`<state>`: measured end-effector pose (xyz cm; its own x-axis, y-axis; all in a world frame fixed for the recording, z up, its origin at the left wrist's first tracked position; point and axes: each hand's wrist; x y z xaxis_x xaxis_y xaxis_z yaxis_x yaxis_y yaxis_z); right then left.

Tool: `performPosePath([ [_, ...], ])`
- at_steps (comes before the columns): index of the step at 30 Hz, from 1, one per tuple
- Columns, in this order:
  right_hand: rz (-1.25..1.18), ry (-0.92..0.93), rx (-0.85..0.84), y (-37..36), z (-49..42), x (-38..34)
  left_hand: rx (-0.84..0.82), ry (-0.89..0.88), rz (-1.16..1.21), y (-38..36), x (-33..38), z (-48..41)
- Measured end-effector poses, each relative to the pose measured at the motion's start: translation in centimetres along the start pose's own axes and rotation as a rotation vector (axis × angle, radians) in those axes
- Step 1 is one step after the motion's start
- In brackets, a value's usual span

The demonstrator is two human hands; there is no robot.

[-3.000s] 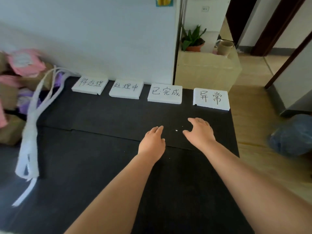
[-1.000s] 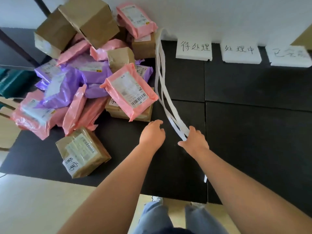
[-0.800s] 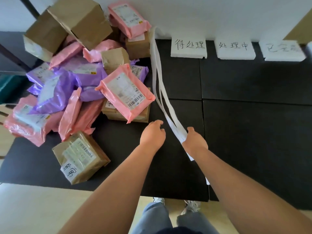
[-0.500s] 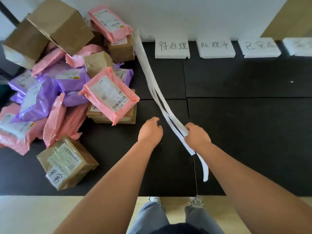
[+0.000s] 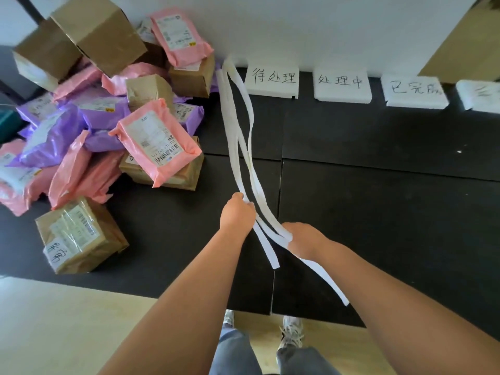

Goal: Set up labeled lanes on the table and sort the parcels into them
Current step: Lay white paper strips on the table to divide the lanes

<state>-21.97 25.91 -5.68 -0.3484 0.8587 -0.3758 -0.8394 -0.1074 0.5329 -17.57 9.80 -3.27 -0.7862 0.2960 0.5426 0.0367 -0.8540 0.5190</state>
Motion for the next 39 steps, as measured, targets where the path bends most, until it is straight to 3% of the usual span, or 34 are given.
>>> performPosePath([
  [6, -0.128, -0.022, -0.043, 1.2, -0.9, -0.9, 0.022, 0.051, 0.002, 1.0, -0.9, -0.8],
  [13, -0.214, -0.034, 0.163, 2.9, -3.7, -3.3, -0.017, 0.048, 0.007, 2.5, -1.8, -3.0],
  [18, -0.271, -0.052, 0.162, 2.9, -6.5, -5.4, -0.072, 0.034, 0.041, 3.1, -2.0, -5.0],
  [22, -0.274, -0.001, 0.099, 2.4, -7.7, -6.7, -0.126, -0.034, 0.278, 3.7, -1.3, -6.0],
  [28, -0.200, -0.054, 0.210, 2.7, -7.4, -6.9, -0.155, -0.049, 0.332, 5.3, 0.2, -6.8],
  [34, -0.043, 0.070, 0.071, 3.9, -5.4, -6.4, -0.089, 0.026, 0.306, 5.8, 1.3, -6.7],
  [39, -0.015, 0.060, -0.007, 3.5, -3.3, -4.3, -0.067, 0.108, 0.272, 5.3, 2.5, -6.1],
])
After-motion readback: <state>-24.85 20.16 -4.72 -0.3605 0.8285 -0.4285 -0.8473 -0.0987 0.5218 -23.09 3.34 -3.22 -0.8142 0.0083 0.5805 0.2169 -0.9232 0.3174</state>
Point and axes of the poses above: each hand's wrist, its own z-axis away from the middle knuckle, its own y-axis out of the back of the hand, x = y × z, and after that the axes turned 9 degrees about -x, right-handed
